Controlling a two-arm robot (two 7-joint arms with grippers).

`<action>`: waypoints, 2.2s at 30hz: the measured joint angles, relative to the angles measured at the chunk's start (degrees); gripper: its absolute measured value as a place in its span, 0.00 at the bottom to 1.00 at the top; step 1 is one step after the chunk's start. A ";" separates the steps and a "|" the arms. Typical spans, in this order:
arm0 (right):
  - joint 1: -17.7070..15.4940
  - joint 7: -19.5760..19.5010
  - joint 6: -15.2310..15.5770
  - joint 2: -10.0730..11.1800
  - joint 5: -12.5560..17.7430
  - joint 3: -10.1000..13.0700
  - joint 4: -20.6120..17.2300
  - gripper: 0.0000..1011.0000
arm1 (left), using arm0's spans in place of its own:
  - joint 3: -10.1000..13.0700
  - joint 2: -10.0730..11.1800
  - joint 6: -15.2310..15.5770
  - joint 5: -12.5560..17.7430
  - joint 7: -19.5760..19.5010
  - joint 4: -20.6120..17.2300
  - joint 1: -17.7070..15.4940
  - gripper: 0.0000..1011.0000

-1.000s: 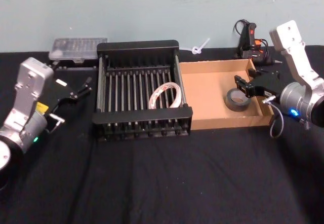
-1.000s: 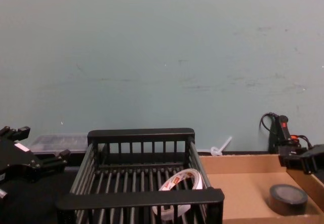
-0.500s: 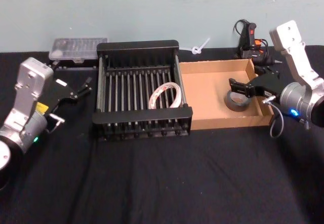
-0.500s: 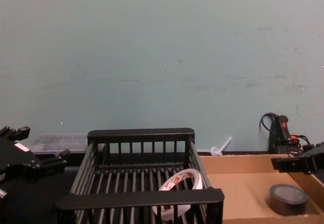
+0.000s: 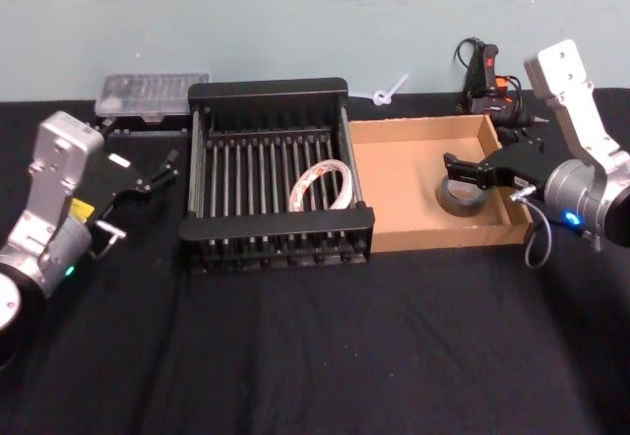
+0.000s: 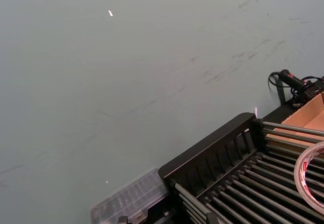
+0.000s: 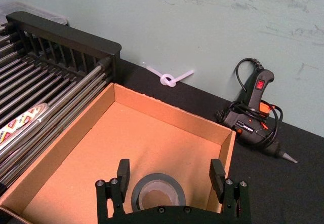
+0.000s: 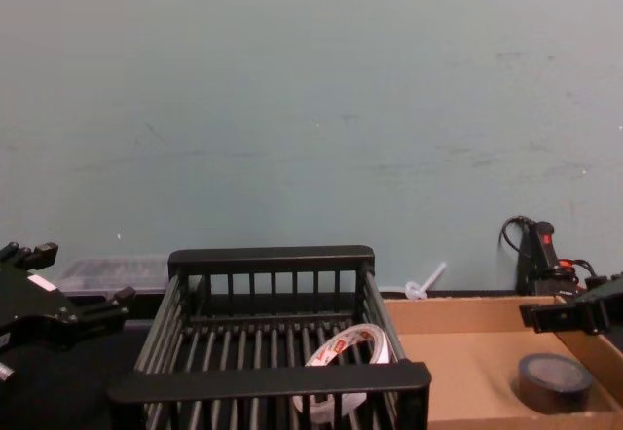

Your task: Pick up the white tape and place it into the black box , Pick up the silver tape and place it into the brown box.

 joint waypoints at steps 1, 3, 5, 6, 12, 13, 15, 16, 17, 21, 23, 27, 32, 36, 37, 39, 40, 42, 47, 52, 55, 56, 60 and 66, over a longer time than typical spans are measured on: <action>0.00 0.00 0.00 0.00 0.00 0.00 0.00 0.99 | 0.00 0.00 0.00 0.00 0.00 0.00 0.00 0.99; -0.13 -0.11 -0.07 -0.07 -0.24 0.10 -0.09 0.99 | 0.00 0.00 0.00 0.00 0.00 0.00 0.00 0.99; -0.40 -0.46 -0.36 -0.25 -0.63 0.26 -0.24 0.99 | 0.00 0.00 0.00 0.00 0.00 0.00 0.00 0.99; -0.62 -0.78 -0.67 -0.40 -0.87 0.44 -0.43 0.99 | 0.00 0.00 0.00 0.00 0.00 0.00 0.00 0.99; -3.27 -6.08 -6.32 -2.03 -3.78 2.18 -2.39 0.99 | 0.00 0.00 0.00 0.00 0.00 0.00 0.00 0.99; -3.69 -6.88 -7.33 -2.26 -4.20 2.41 -2.67 0.99 | 0.00 0.00 0.00 0.00 0.00 0.00 0.00 0.99; -4.82 -9.01 -10.11 -2.86 -5.35 3.14 -3.46 0.99 | 0.00 0.00 0.00 0.00 0.00 0.00 0.00 0.99; -5.50 -10.22 -11.75 -3.22 -6.09 3.54 -3.88 0.99 | 0.00 0.00 0.00 0.00 0.00 0.00 0.00 0.99; -5.50 -10.22 -11.75 -3.22 -6.09 3.54 -3.88 0.99 | 0.00 0.00 0.00 0.00 0.00 0.00 0.00 0.99; -7.39 -13.73 -16.50 -4.16 -8.55 4.52 -4.68 0.99 | 0.00 0.00 0.00 0.00 0.00 0.00 0.00 0.99; -8.22 -15.38 -18.63 -4.53 -9.95 4.81 -4.70 0.99 | 0.00 0.00 0.00 0.00 0.00 0.00 0.00 0.99; -9.82 -19.10 -23.04 -5.23 -13.30 5.00 -4.11 0.99 | 0.00 0.00 0.00 0.00 0.00 0.00 0.00 0.99; -11.24 -21.48 -26.07 -5.92 -15.90 5.39 -3.00 0.99 | 0.00 0.00 0.00 0.00 0.00 0.00 0.00 0.99; -11.74 -21.65 -26.68 -6.33 -16.45 5.87 -2.65 0.99 | 0.00 0.00 0.00 0.00 0.00 0.00 0.00 0.99; -11.81 -21.56 -26.69 -6.38 -16.46 5.98 -2.65 0.99 | 0.00 0.00 0.00 0.00 0.00 0.00 0.00 0.99; -12.05 -21.11 -26.70 -6.51 -16.42 6.36 -2.68 0.99 | 0.00 0.00 0.00 0.00 0.00 0.00 0.00 0.99; -12.07 -21.05 -26.71 -6.52 -16.41 6.38 -2.69 0.99 | 0.00 0.00 0.00 0.00 0.00 0.00 0.00 0.99; -12.06 -21.05 -26.71 -6.52 -16.41 6.38 -2.69 0.99 | 0.00 0.00 0.00 0.00 0.00 0.00 0.00 0.99; -12.00 -21.09 -26.73 -6.51 -16.41 6.28 -2.69 0.99 | 0.00 0.00 0.00 0.00 0.00 0.00 0.00 0.99; -11.98 -21.15 -26.74 -6.49 -16.42 6.23 -2.69 0.99 | 0.00 0.00 0.00 0.00 0.00 0.00 0.00 0.99; -11.97 -21.18 -26.74 -6.48 -16.42 6.19 -2.69 0.99 | 0.00 0.00 0.00 0.00 0.00 0.00 0.00 0.99; -11.97 -21.19 -26.74 -6.47 -16.42 6.19 -2.69 0.99 | 0.00 0.00 0.00 0.00 0.00 0.00 0.00 0.99; -11.95 -21.22 -26.74 -6.45 -16.43 6.16 -2.68 0.99 | 0.00 0.00 0.00 0.00 0.00 0.00 0.00 0.99; -11.92 -21.26 -26.74 -6.43 -16.45 6.12 -2.68 0.99 | 0.00 0.00 0.00 0.00 0.00 0.00 0.00 0.99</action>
